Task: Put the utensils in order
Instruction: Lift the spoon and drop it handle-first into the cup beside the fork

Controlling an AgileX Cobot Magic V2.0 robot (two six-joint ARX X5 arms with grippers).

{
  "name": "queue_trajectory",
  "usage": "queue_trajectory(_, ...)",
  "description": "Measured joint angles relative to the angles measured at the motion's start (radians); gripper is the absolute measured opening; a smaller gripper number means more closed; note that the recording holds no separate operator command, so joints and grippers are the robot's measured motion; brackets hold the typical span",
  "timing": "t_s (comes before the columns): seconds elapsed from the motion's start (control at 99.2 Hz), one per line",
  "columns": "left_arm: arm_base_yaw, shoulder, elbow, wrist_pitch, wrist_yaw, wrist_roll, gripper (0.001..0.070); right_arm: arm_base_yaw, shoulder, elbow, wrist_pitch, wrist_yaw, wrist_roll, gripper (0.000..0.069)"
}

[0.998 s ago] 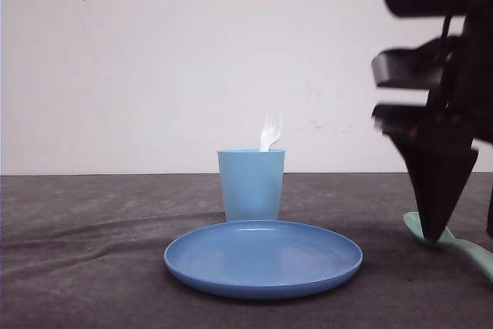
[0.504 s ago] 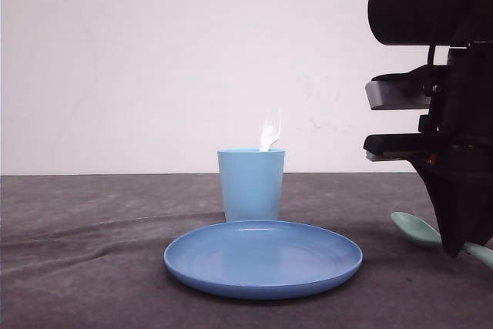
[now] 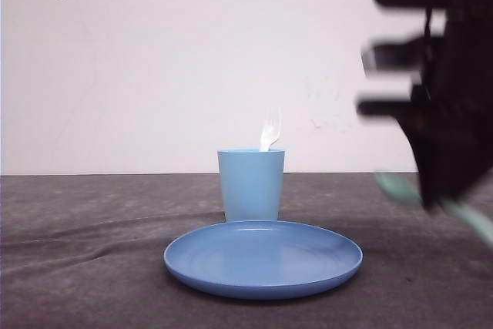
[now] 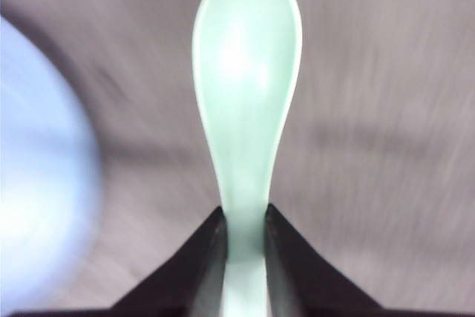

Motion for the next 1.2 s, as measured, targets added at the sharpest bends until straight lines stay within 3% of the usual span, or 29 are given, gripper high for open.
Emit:
queue_trajectory(0.272, 0.000, 0.000, 0.000, 0.006, 0.000, 0.000, 0.0235, 0.095, -0.123, 0.129, 0.321, 0.003, -0.102, 0.0064)
queue_trajectory(0.574, 0.000, 0.000, 0.000, 0.013, 0.000, -0.008, 0.0235, 0.140, 0.000, 0.132, 0.687, 0.003, -0.214, 0.0062)
queue_trajectory(0.887, 0.000, 0.000, 0.000, 0.013, -0.019, -0.019, 0.0235, 0.145, 0.233, 0.132, 0.760, 0.001, -0.257, 0.0062)
queue_trajectory(1.199, 0.000, 0.000, 0.000, 0.013, -0.021, -0.019, 0.0235, 0.146, 0.306, 0.132, 0.766, 0.001, -0.257, 0.0062)
